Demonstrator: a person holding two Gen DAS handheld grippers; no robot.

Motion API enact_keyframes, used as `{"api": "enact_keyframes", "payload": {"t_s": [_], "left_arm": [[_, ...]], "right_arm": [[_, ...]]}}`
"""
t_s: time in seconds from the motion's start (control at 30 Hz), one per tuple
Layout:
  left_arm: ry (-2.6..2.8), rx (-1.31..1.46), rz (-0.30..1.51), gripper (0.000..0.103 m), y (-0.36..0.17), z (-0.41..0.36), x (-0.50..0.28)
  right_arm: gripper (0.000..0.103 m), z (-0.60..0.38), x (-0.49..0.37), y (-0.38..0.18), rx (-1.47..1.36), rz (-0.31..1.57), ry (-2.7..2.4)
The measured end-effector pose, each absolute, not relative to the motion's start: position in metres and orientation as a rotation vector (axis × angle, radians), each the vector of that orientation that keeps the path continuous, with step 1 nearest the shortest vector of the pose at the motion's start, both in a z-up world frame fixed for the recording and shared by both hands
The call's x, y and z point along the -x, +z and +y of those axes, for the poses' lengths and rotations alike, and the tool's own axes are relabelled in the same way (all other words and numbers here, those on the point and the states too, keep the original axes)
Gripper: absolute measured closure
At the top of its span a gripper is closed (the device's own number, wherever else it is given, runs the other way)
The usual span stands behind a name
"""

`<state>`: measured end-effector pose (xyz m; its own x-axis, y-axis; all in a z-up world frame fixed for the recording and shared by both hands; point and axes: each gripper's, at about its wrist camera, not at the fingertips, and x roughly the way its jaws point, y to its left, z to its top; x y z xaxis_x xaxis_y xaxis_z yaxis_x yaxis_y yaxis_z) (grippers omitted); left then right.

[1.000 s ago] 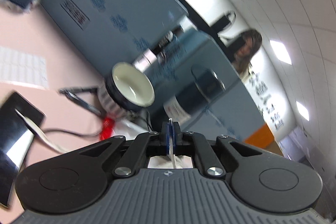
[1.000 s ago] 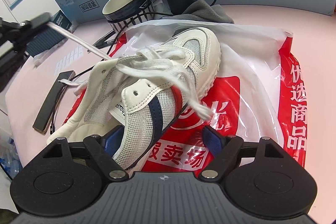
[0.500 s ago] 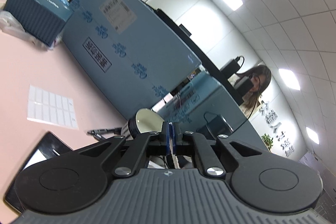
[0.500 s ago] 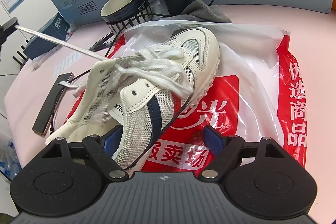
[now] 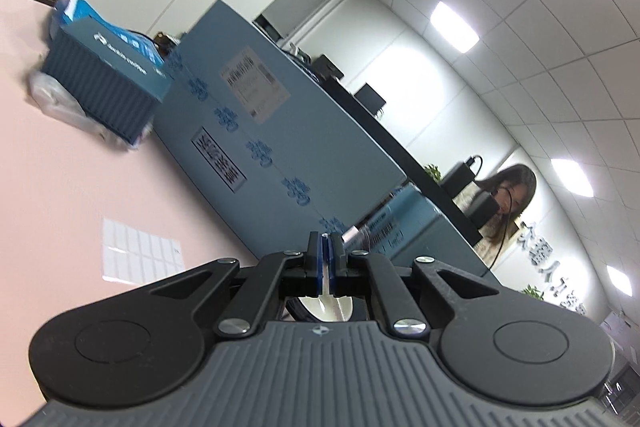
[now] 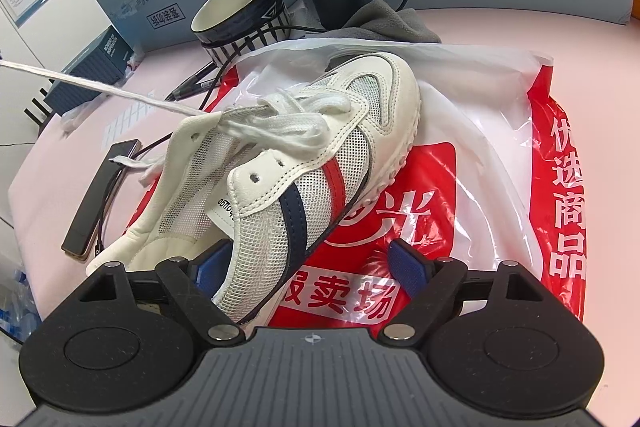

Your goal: Lace up shoes with both hands

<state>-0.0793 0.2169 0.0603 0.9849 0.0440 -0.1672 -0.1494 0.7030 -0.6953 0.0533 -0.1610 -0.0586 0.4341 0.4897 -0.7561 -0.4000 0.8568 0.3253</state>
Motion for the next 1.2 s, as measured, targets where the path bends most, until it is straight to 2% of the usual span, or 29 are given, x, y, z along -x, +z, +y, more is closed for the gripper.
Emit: {"api": "enact_keyframes", "payload": {"t_s": [0.57, 0.77, 0.87, 0.93, 1.03, 1.1, 1.2], "left_arm": [[0.247, 0.799, 0.123, 0.101, 0.057, 0.235, 0.109], [0.339, 0.821, 0.206, 0.099, 0.046, 0.242, 0.111], [0.338, 0.832, 0.243, 0.083, 0.039, 0.245, 0.12], [0.348, 0.805, 0.263, 0.057, 0.037, 0.242, 0.127], [0.341, 0.781, 0.297, 0.035, 0.034, 0.23, 0.135], [0.311, 0.772, 0.338, 0.025, 0.031, 0.22, 0.132], [0.258, 0.75, 0.391, 0.022, 0.027, 0.2, 0.119]], "right_arm": [[0.02, -0.16, -0.053, -0.06, -0.104, 0.971, 0.555], [0.02, -0.161, -0.053, -0.059, -0.113, 0.966, 0.556], [0.017, -0.164, -0.051, -0.059, -0.123, 0.954, 0.558], [0.016, -0.169, -0.048, -0.058, -0.142, 0.941, 0.554], [0.016, -0.181, -0.042, -0.054, -0.188, 0.921, 0.567], [0.013, -0.188, -0.036, -0.048, -0.199, 0.893, 0.579], [0.003, -0.197, -0.028, -0.037, -0.207, 0.852, 0.586]]}}
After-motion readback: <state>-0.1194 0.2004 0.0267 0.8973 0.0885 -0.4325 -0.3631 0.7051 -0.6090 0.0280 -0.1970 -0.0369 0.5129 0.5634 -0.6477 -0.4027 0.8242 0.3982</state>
